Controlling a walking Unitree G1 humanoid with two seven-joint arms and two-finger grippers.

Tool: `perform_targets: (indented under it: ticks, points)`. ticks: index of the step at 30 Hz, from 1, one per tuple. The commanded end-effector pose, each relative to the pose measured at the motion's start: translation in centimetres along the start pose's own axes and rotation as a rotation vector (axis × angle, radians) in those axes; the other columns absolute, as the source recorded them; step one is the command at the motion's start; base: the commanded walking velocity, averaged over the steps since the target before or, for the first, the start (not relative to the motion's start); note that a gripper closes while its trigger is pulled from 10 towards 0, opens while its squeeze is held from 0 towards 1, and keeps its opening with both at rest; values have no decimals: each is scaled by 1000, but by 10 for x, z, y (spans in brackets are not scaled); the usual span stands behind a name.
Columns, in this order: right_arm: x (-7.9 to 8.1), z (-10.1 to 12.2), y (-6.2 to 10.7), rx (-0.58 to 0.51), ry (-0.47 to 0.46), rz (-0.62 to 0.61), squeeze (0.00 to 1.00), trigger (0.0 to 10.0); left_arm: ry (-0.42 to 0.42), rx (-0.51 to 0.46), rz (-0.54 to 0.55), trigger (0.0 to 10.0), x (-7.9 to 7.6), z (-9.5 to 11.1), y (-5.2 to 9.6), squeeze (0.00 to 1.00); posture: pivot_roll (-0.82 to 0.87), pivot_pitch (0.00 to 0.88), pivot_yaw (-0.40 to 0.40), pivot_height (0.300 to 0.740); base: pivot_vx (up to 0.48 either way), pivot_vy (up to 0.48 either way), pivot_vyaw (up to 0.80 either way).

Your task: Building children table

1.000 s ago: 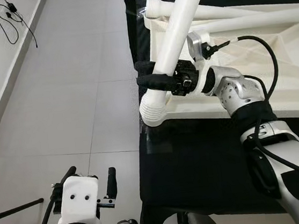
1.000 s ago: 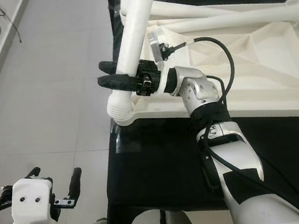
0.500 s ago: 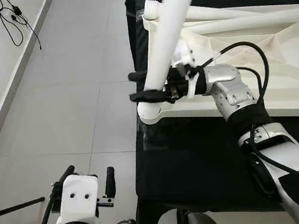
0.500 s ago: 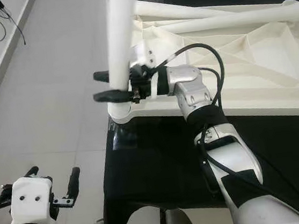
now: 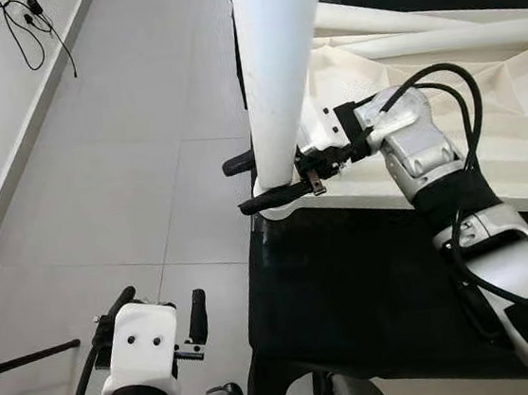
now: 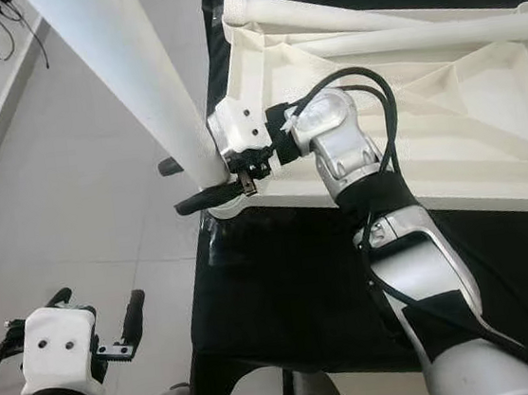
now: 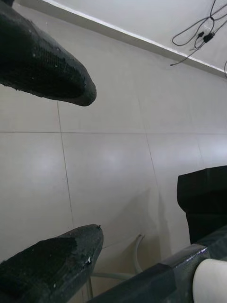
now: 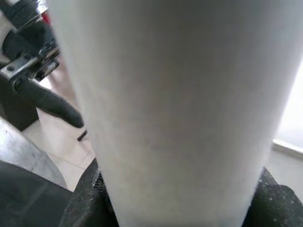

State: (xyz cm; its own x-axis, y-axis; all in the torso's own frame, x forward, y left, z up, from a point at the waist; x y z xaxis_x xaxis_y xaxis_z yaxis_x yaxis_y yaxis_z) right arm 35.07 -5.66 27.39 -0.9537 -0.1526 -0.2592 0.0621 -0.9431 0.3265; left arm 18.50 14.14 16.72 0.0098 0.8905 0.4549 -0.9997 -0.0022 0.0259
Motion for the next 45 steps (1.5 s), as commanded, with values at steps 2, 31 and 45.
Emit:
perform_targets:
  ticks: [2,31,45]
  points:
    - [4,-39,-12,58,-244,0,0,10000,-8,41,-2,10000,-2,-7,2,0,104,334,-19,740,0,0,0]
    - [-20,-65,14,-529,-641,-509,0,10000,-16,53,-10,10000,-1,-10,2,0,104,336,-2,740,0,0,0]
    - [8,-84,12,-411,-417,-525,0,10000,-20,57,-13,10000,1,-10,3,0,105,338,6,740,0,0,0]
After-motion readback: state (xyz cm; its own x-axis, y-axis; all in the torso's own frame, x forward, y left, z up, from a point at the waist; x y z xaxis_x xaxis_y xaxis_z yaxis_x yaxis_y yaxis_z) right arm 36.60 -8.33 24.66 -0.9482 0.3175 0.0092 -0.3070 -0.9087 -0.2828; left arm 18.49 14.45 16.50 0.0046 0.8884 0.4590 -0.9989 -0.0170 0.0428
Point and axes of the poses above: a point about 5 cm out from each wrist's last joint towards the gripper, its own y axis pointing back from the gripper into the wrist, its own z axis along the axis of the wrist's last joint, x = y × z, the point moved 3 cm from there along -y, pointing out of the wrist towards the gripper, and after that the axes turned 14 degrees about -y, right-handed, at the moved point
